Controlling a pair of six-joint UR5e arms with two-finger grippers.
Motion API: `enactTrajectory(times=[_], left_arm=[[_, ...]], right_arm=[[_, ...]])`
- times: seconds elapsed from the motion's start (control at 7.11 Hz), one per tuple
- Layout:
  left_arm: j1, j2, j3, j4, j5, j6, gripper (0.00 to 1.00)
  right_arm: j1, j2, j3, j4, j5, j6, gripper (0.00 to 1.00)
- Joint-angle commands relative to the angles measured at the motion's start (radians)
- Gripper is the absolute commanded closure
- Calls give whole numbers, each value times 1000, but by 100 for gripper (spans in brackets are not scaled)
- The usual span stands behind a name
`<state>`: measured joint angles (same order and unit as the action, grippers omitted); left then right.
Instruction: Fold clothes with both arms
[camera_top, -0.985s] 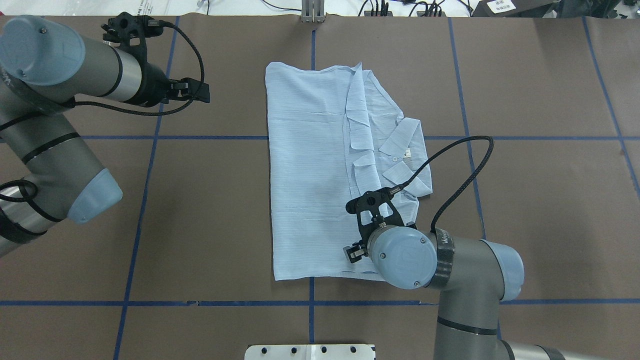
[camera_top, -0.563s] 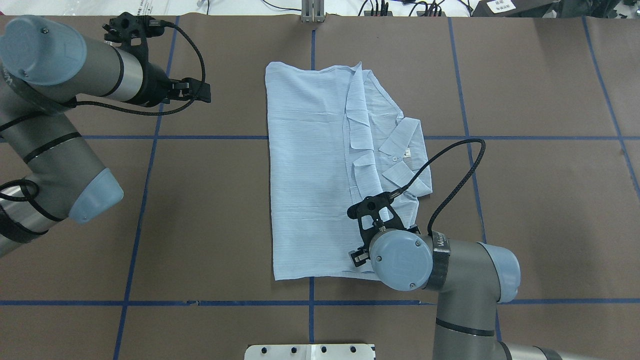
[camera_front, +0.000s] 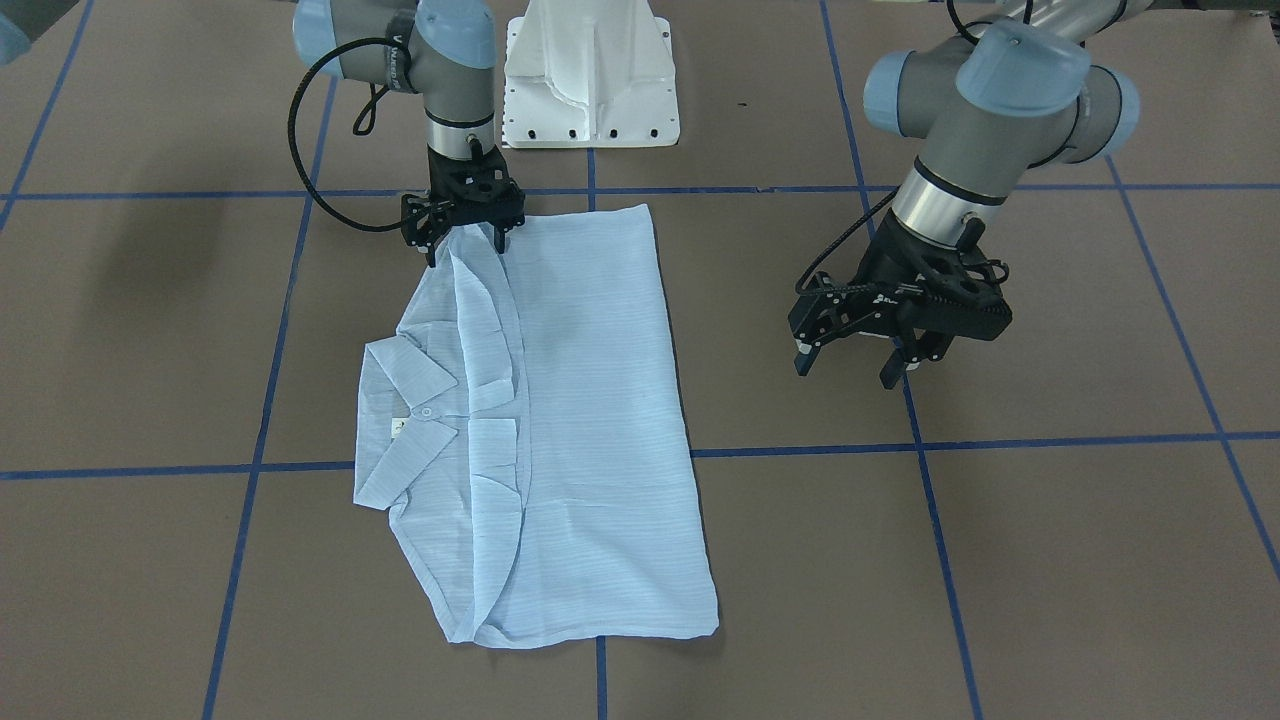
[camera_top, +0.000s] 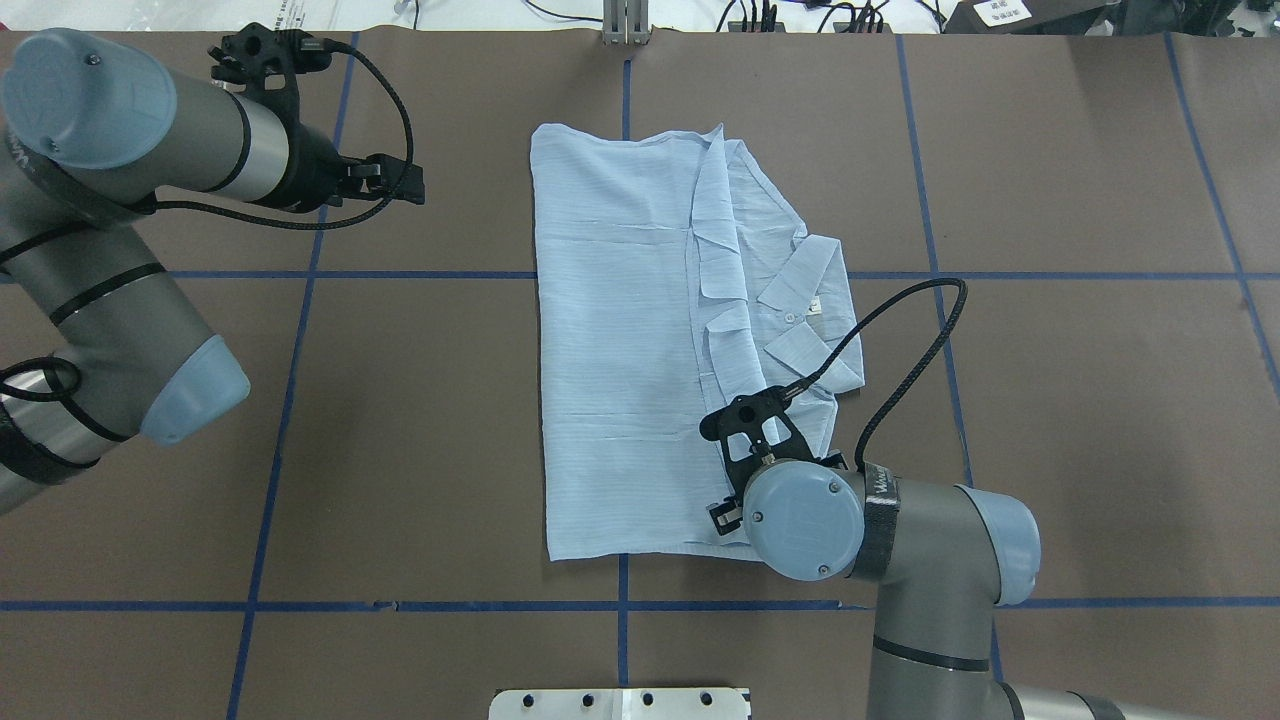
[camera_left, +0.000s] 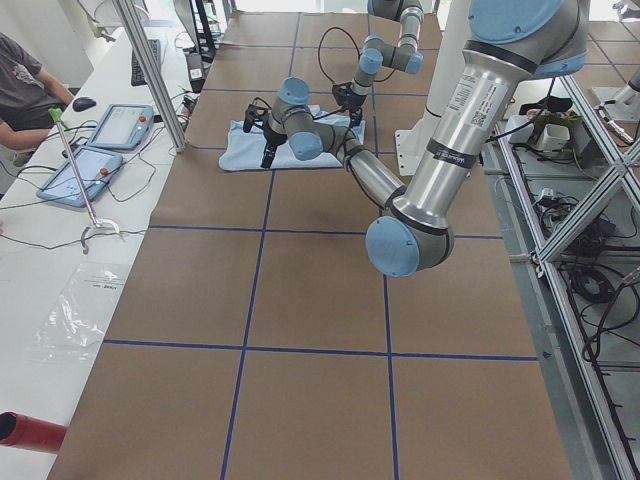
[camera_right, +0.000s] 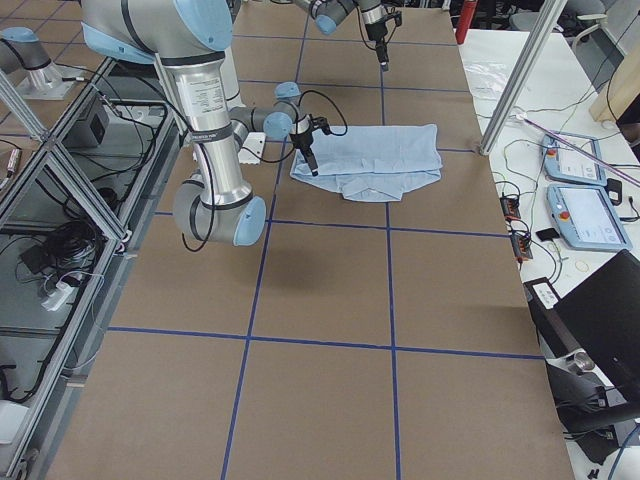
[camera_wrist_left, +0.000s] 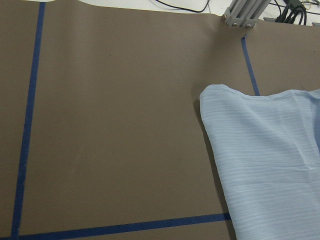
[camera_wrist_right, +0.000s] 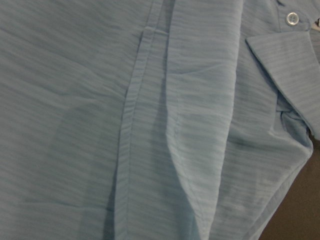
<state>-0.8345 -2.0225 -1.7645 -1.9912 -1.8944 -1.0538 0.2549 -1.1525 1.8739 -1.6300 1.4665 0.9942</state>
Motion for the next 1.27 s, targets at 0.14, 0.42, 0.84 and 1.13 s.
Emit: enactTrajectory(times=[0.14,0.42,0.84,1.13], left_arm=[[0,-4,-6,0,0,0,0],[2,-8,-7,2,0,-2,0],[8,-30,-12,6,-2,-5,0],[9,-30,-9,8,-2,-3,0]], right_arm=[[23,-3,-9,-1,1,-38,0],[73,-42,10,1,14,-87,0],[131,-230,111,7,23,-153,0],[194,-264,143,15,40,-201,0]])
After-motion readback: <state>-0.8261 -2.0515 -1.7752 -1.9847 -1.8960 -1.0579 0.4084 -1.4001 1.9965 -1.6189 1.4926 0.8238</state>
